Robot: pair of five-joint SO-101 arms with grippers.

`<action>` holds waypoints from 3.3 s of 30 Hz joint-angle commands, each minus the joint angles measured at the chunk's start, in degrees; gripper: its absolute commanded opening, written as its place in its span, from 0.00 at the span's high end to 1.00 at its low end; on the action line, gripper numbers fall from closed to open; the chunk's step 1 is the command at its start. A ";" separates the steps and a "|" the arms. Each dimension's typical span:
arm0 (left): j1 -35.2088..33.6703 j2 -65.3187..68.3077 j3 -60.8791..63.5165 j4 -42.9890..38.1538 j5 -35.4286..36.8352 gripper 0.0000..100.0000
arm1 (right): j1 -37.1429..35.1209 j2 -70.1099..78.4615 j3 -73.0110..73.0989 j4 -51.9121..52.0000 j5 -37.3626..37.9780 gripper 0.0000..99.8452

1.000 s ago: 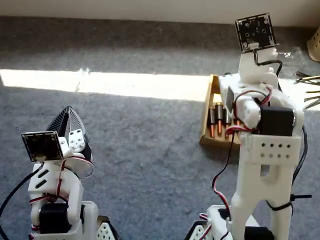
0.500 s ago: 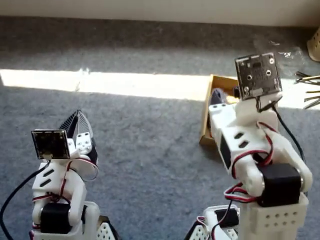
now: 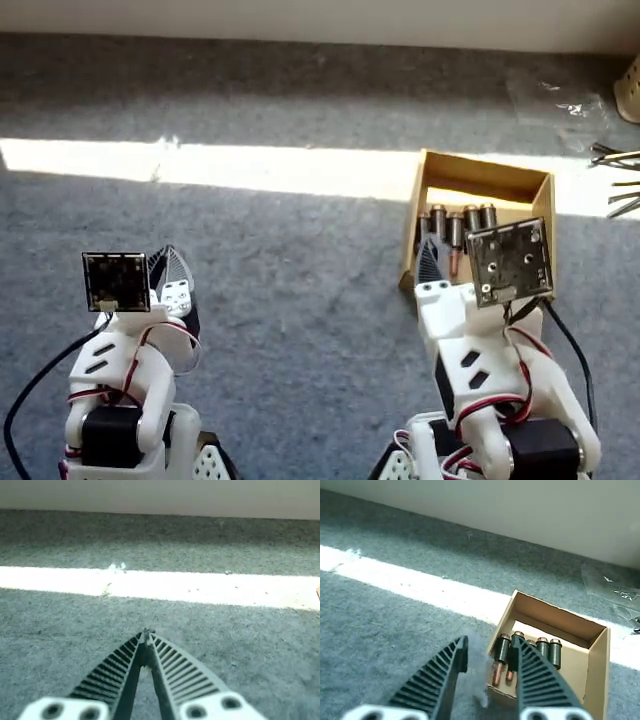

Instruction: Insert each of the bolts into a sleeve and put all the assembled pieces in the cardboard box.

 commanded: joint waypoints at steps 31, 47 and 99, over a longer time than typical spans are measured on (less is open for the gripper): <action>-5.14 -0.48 9.10 2.64 -0.18 0.99 | 5.58 -23.52 38.46 -11.65 -0.53 0.99; -5.14 -0.48 19.21 2.64 -0.44 0.99 | 5.58 -23.52 55.52 -12.70 -0.62 0.99; -6.29 -0.22 21.93 13.63 -6.59 0.99 | 5.67 -23.52 65.36 -5.67 -7.82 0.99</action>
